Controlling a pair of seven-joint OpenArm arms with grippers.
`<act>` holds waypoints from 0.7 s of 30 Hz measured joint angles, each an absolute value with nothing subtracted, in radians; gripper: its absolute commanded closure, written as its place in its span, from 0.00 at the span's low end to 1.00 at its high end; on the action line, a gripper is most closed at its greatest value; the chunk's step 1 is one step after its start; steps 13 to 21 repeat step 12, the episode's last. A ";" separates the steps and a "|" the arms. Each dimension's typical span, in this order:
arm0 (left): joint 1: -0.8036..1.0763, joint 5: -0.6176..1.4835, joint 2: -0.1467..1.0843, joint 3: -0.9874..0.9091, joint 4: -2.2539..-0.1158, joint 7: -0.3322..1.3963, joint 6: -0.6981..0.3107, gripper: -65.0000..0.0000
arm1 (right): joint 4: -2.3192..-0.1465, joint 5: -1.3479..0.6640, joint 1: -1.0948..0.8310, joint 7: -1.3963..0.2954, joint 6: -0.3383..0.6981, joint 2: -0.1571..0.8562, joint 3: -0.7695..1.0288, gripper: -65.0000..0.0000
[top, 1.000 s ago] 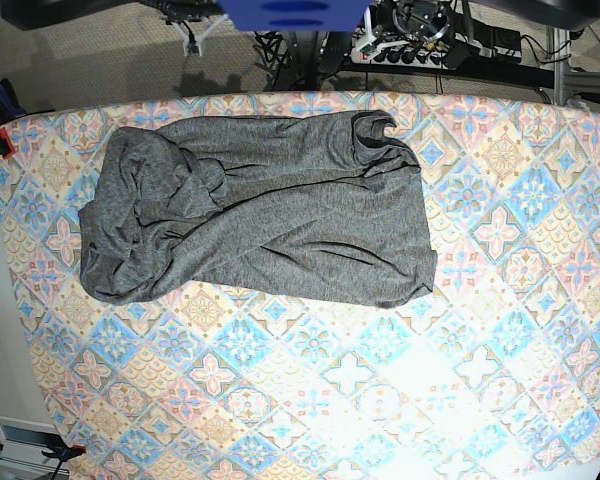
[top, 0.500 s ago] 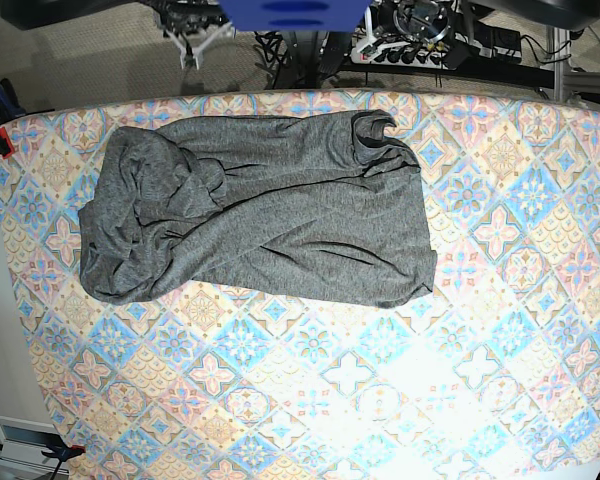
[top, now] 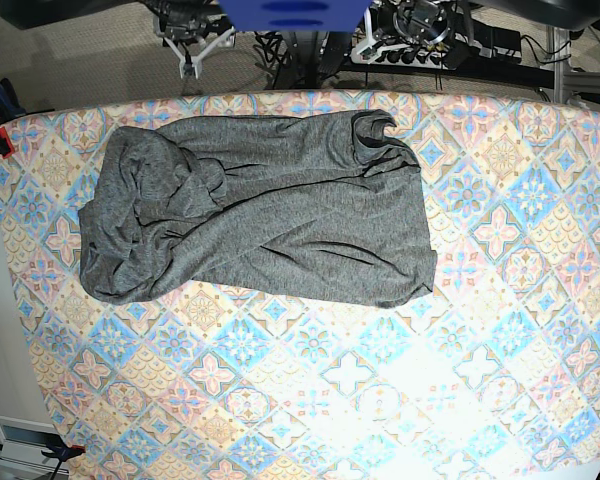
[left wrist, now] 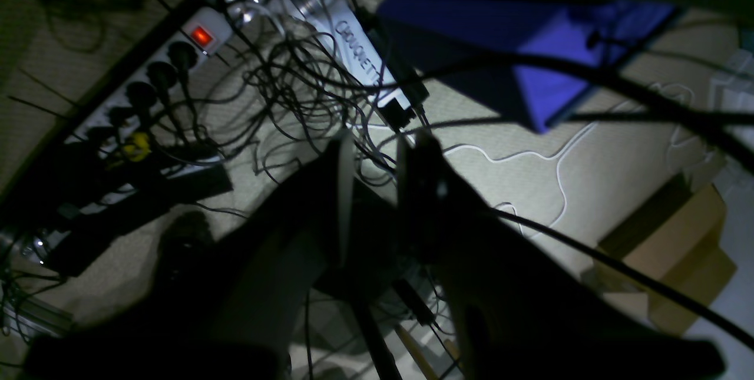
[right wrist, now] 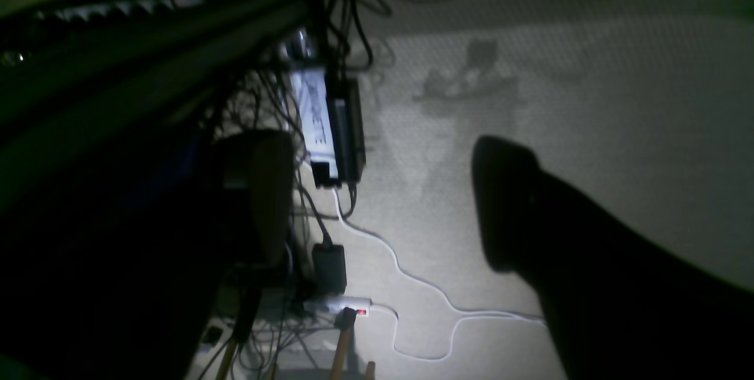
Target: Layout the t-shirt on the table in an organized manner, then fold the t-shirt properly
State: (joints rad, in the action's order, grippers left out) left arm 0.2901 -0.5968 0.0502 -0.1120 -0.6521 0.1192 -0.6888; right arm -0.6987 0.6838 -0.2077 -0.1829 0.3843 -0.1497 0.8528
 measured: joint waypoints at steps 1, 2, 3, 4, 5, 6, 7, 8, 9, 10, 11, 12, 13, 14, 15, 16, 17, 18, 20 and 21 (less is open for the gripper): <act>0.288 -0.596 0.050 -0.112 -0.652 0.119 -0.689 0.82 | -0.699 0.684 -0.208 -0.184 0.384 -0.150 0.853 0.30; 0.288 -0.598 0.050 -0.111 -0.652 0.120 -0.689 0.82 | -0.699 0.684 -0.210 -0.183 0.384 -0.150 0.853 0.30; 0.288 -0.597 0.050 -0.111 -0.652 0.119 -0.689 0.82 | -0.699 0.685 -0.213 -0.184 0.385 -0.150 0.853 0.30; 0.288 -0.597 0.050 -0.111 -0.652 0.120 -0.689 0.82 | -0.698 0.684 -0.216 -0.187 0.384 -0.150 0.853 0.30; 0.288 -0.597 0.050 -0.111 -0.652 0.119 -0.689 0.82 | -0.698 0.684 -0.216 -0.187 0.385 -0.150 0.853 0.30; 0.288 -0.597 0.050 -0.111 -0.652 0.120 -0.689 0.82 | -0.698 0.685 -0.215 -0.187 0.384 -0.150 0.853 0.30; 0.288 -0.597 0.050 -0.111 -0.652 0.120 -0.689 0.82 | -0.697 0.688 -0.209 -0.189 0.385 -0.150 0.853 0.30; 0.288 -0.597 0.050 -0.111 -0.652 0.120 -0.689 0.82 | -0.694 0.694 -0.196 -0.200 0.383 -0.150 0.854 0.30; 0.287 -0.597 0.050 -0.111 -0.651 0.119 -0.689 0.82 | -0.691 0.696 -0.176 -0.208 0.379 -0.150 0.855 0.30; 0.285 -0.597 0.050 -0.111 -0.651 0.120 -0.689 0.82 | -0.692 0.698 -0.155 -0.201 0.381 -0.150 0.855 0.30; 0.285 -0.597 0.050 -0.111 -0.651 0.119 -0.689 0.82 | -0.693 0.692 -0.143 -0.188 0.382 -0.150 0.854 0.30; 0.285 -0.597 0.050 -0.111 -0.651 0.119 -0.689 0.82 | -0.696 0.687 -0.130 -0.179 0.382 -0.150 0.852 0.30; 0.285 -0.597 0.050 -0.111 -0.651 0.119 -0.689 0.82 | -0.696 0.687 -0.130 -0.179 0.382 -0.150 0.852 0.30; 0.285 -0.597 0.050 -0.111 -0.651 0.119 -0.689 0.82 | -0.696 0.687 -0.130 -0.179 0.382 -0.150 0.852 0.30; 0.285 -0.597 0.050 -0.111 -0.651 0.119 -0.689 0.82 | -0.696 0.687 -0.130 -0.179 0.382 -0.150 0.852 0.30; 0.285 -0.597 0.050 -0.111 -0.651 0.119 -0.689 0.82 | -0.696 0.687 -0.130 -0.179 0.382 -0.150 0.852 0.30; 0.285 -0.597 0.050 -0.111 -0.651 0.119 -0.689 0.82 | -0.696 0.687 -0.130 -0.179 0.382 -0.150 0.852 0.30; 0.285 -0.597 0.050 -0.111 -0.651 0.119 -0.689 0.82 | -0.696 0.687 -0.130 -0.179 0.382 -0.150 0.852 0.30; 0.285 -0.597 0.050 -0.111 -0.651 0.119 -0.689 0.82 | -0.696 0.687 -0.130 -0.179 0.382 -0.150 0.852 0.30; 0.285 -0.597 0.050 -0.111 -0.651 0.119 -0.689 0.82 | -0.696 0.687 -0.130 -0.179 0.382 -0.150 0.852 0.30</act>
